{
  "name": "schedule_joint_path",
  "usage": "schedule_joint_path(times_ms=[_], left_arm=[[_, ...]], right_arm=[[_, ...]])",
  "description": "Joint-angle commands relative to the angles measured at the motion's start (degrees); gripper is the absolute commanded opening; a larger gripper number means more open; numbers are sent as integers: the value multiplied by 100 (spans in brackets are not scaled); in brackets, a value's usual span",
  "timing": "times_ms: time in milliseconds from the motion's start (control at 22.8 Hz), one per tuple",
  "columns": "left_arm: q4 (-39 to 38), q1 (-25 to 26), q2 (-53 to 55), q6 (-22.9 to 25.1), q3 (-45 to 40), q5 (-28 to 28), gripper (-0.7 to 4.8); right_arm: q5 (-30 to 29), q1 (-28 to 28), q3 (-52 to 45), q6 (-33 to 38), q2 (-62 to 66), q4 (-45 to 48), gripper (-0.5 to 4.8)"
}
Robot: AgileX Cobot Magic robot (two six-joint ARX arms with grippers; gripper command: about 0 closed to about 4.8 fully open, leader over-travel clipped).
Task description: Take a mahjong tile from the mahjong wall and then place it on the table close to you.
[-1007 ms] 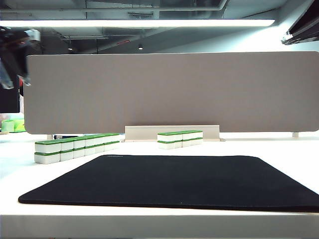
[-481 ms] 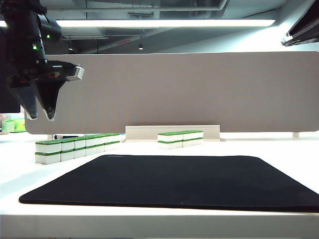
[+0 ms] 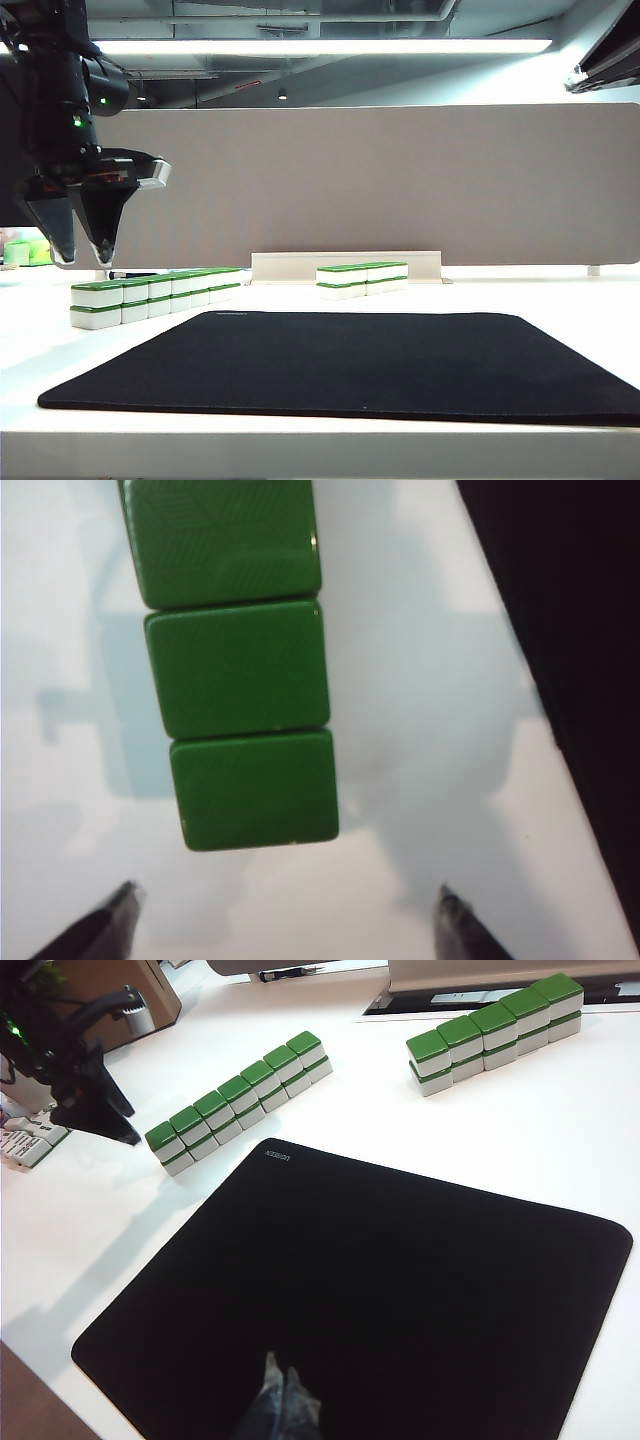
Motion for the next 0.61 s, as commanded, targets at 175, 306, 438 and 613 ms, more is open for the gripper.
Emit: schedule_joint_path(times_ms=[175, 306, 438, 613], left_arm=[[247, 0, 184, -22, 7, -33, 377], [334, 0, 264, -22, 7, -31, 377], [417, -2, 374, -22, 7, -33, 377], [538, -2, 540, -22, 7, -33, 376]], right_arm=[[-9, 4, 15, -17, -9, 52, -1], [-9, 4, 15, -17, -9, 52, -1], [-9, 2, 15, -17, -7, 50, -1], [-9, 2, 15, -17, 26, 48, -1]])
